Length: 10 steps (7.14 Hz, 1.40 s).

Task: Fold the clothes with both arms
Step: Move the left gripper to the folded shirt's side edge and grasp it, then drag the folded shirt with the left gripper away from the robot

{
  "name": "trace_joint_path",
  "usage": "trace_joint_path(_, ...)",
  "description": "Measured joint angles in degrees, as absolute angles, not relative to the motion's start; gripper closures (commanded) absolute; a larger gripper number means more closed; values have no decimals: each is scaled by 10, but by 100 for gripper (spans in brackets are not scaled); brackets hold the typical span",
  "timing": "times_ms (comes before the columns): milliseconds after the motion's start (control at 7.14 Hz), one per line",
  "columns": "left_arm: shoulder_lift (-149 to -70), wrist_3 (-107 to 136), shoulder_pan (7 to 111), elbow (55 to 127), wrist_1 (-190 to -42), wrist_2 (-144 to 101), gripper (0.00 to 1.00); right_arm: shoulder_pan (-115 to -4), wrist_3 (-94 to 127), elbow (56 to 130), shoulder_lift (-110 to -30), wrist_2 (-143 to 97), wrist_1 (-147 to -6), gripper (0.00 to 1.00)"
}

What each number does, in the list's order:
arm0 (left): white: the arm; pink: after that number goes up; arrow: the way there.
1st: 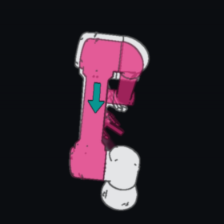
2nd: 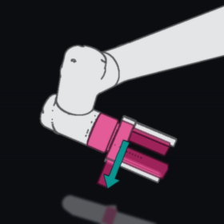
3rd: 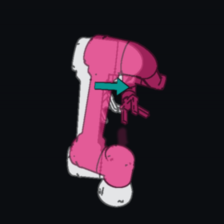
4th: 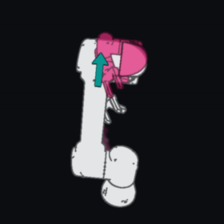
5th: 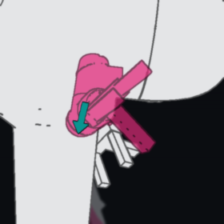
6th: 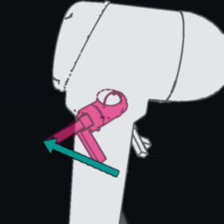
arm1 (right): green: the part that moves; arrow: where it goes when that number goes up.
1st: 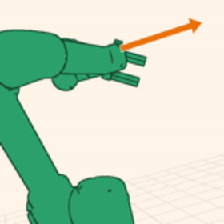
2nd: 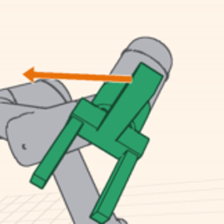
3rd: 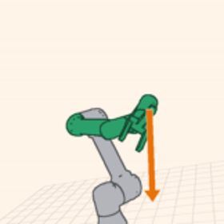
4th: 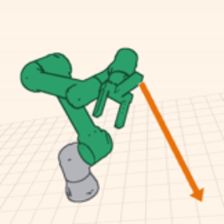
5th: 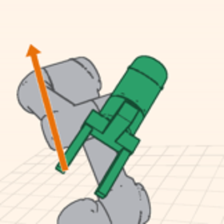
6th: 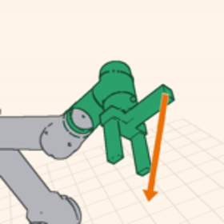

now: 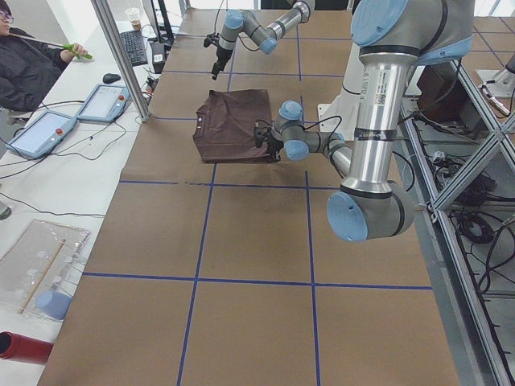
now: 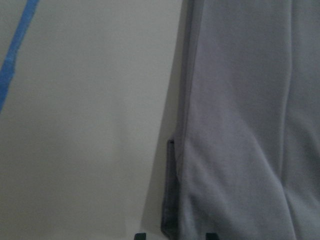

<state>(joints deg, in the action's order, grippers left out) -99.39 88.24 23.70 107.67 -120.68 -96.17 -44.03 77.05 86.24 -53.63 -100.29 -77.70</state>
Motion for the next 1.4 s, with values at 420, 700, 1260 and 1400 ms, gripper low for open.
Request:
trace_joint_path(420,-1007,882,236,1062,-1206,-961,100,-440,770,863,-538,-1003,-777,0)
trace_joint_path(700,-1002,879,239,1066,-1205,-960,100,-440,770,862,-538,-1003,-777,0)
trace_joint_path(1260,-994,732,336,1031,-1205,-962,100,-440,771,862,-538,-1003,-777,0)
trace_joint_path(1400,-1020,677,386,988,-1206,-963,100,-440,772,863,-538,-1002,-777,0)
